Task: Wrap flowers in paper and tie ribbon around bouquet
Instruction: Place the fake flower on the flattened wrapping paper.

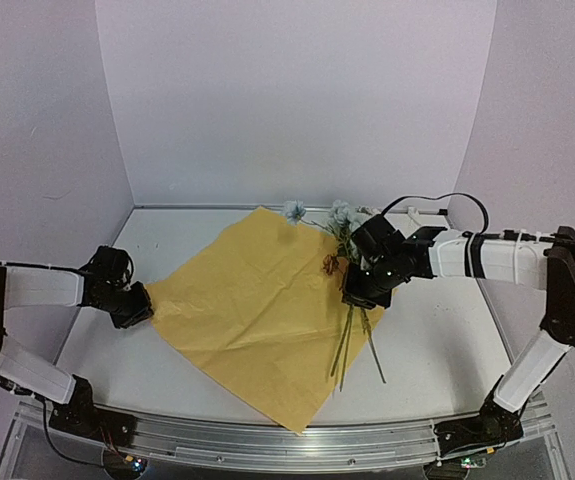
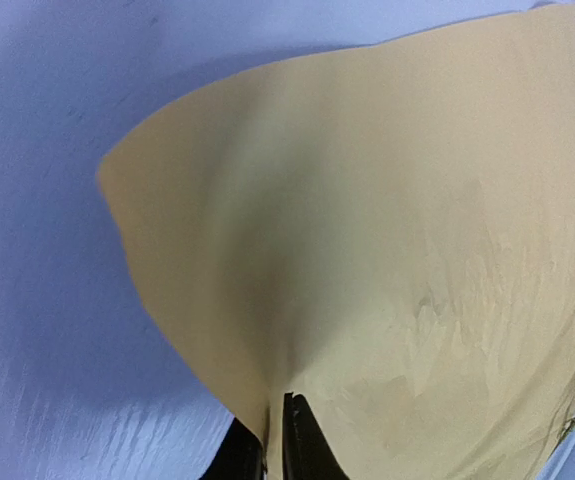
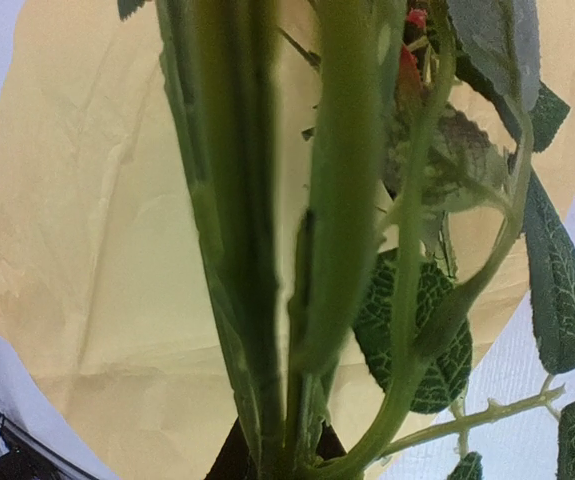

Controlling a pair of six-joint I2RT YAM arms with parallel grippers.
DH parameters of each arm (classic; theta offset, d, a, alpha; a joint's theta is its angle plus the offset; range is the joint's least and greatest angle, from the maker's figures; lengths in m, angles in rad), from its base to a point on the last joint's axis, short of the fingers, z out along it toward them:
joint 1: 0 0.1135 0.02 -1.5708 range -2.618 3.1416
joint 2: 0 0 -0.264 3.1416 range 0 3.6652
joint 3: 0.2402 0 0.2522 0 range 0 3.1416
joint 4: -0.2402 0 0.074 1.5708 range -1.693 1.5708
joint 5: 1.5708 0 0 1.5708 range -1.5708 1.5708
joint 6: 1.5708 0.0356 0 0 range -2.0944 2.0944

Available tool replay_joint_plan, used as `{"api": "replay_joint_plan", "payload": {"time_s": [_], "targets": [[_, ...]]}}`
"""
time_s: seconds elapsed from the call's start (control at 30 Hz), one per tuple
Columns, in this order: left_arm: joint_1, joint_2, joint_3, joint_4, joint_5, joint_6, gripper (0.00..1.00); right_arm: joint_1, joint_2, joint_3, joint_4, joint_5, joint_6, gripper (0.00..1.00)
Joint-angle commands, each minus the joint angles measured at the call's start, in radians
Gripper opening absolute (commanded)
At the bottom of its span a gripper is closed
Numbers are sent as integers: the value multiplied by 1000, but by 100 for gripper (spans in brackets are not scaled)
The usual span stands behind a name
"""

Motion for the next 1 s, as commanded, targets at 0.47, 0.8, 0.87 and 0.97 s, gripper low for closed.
{"api": "replay_joint_plan", "payload": {"time_s": [0.47,0.8,0.87,0.97], "targets": [[-56,220,276,19,274,384,0,78,24,300,-59,68,-18,0],[-82,228,274,11,277,395,0,76,256,478,70,137,116,0],[-84,233,273,10,279,396,0,67,297,507,86,154,157,0],[-85,239,272,7,281,397,0,46,350,541,98,150,218,0]]}}
